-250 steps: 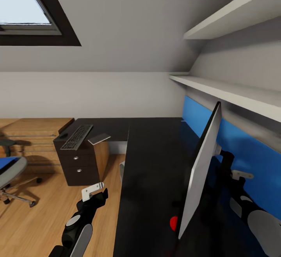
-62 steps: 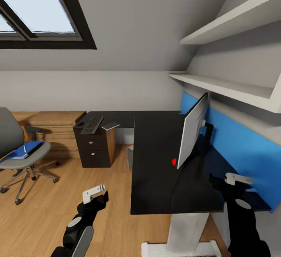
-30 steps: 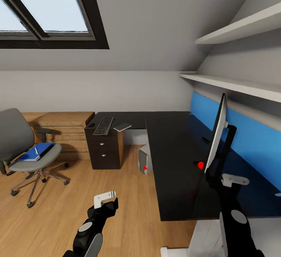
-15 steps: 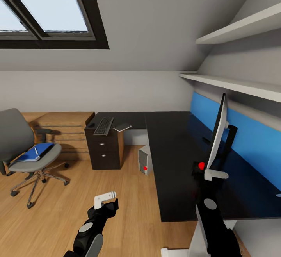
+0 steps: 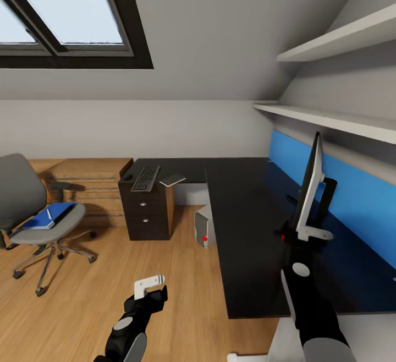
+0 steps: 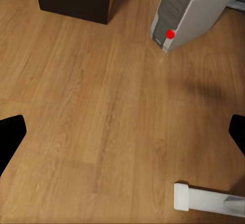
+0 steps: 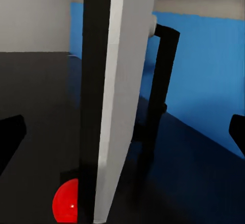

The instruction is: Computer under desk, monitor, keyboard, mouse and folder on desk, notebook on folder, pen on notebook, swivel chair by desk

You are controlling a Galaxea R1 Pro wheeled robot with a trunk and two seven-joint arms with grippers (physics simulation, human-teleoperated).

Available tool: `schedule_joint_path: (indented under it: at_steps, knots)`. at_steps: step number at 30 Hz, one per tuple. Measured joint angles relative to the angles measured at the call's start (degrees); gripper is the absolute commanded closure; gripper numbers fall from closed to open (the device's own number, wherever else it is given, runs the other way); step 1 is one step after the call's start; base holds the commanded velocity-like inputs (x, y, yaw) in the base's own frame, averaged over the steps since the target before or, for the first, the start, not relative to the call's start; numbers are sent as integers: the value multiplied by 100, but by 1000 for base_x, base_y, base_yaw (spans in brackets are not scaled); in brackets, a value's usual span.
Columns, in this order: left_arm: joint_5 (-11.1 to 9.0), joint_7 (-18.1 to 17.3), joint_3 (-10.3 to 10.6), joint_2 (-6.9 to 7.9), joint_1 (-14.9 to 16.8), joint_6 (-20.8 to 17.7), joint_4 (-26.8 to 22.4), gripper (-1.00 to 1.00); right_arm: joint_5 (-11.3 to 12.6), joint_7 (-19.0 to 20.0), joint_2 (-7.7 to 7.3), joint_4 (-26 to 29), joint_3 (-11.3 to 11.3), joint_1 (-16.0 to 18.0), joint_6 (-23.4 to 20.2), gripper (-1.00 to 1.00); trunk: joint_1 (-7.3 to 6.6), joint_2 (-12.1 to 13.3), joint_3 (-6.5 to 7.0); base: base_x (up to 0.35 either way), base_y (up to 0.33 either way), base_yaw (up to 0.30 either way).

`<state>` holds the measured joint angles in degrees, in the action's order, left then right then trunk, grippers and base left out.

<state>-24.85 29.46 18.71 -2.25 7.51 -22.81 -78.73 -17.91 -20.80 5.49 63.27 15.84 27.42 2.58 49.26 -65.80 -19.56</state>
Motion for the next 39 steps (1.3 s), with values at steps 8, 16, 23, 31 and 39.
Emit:
schedule_joint_path:
  at_steps: [8, 16, 23, 31, 39]
  knots:
    - [9, 2, 15, -5, 0, 7, 77, -100, 7, -5, 9, -93, 260, -1, 269, -100, 2, 1, 0, 139, 0, 0]
    - [12, -1, 40, -5, 0, 8, 84, -100, -8, -4, 0, -122, 283, -9, 470, -100, 1, 0, 0, 162, 0, 0]
    - [12, 2, 61, -5, 2, 8, 85, -100, -10, 9, -2, -128, 282, -22, 502, -100, 2, 1, 0, 26, 0, 0]
    - [14, 3, 66, -5, 0, 8, 85, -100, -3, 8, -10, -128, 293, -23, 484, -100, 2, 0, 0, 79, 0, 0]
    - [12, 8, 65, -5, 0, 9, 85, -100, -2, -3, -14, -126, 300, -23, 472, -100, 4, 1, 0, -38, -34, 0]
